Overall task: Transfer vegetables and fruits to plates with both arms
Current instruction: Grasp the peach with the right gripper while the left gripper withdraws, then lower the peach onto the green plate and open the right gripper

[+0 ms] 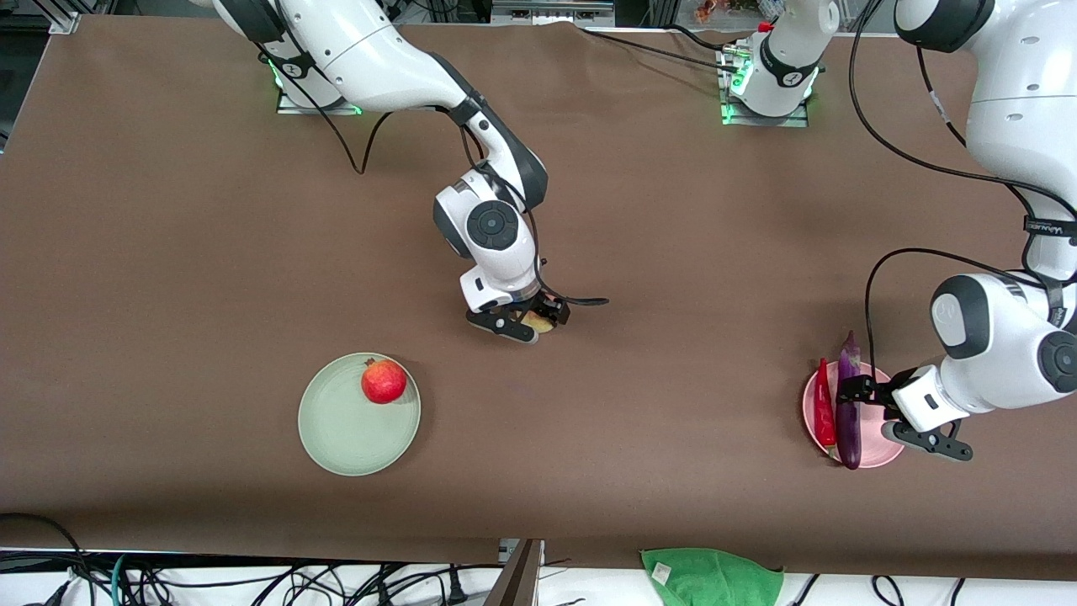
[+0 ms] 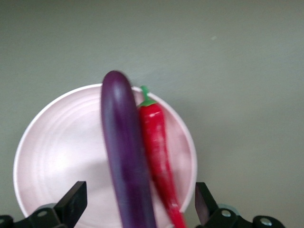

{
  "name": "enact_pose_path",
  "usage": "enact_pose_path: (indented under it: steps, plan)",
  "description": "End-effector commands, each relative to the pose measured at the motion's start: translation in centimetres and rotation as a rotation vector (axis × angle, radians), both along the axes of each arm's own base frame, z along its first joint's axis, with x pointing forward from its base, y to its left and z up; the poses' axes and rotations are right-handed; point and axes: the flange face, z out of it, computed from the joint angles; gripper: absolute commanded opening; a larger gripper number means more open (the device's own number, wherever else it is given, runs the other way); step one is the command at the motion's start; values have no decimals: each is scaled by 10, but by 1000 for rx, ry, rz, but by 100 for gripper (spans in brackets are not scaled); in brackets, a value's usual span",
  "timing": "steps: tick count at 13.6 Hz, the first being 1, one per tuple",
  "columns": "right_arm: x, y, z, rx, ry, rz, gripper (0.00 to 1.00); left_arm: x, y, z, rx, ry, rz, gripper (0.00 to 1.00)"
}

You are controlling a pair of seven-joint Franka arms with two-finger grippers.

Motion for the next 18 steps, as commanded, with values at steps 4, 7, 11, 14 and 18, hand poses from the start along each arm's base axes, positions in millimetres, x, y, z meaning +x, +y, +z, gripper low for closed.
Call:
enact_pose_path:
  steps: [4,7,11,14,18]
  plan:
    - [32,-51,37,-60,39,136,25,-24,-46,112,22,110,177,100]
    - [67,-111,100,-85,95,211,25,-50,-51,174,47,152,221,100]
    - [113,-193,167,-95,142,411,28,-90,-56,249,121,74,231,100]
    - [153,-300,168,-80,110,646,35,-112,-50,300,113,16,252,100]
    - [176,-347,131,-89,50,770,37,-154,-72,329,139,112,211,100]
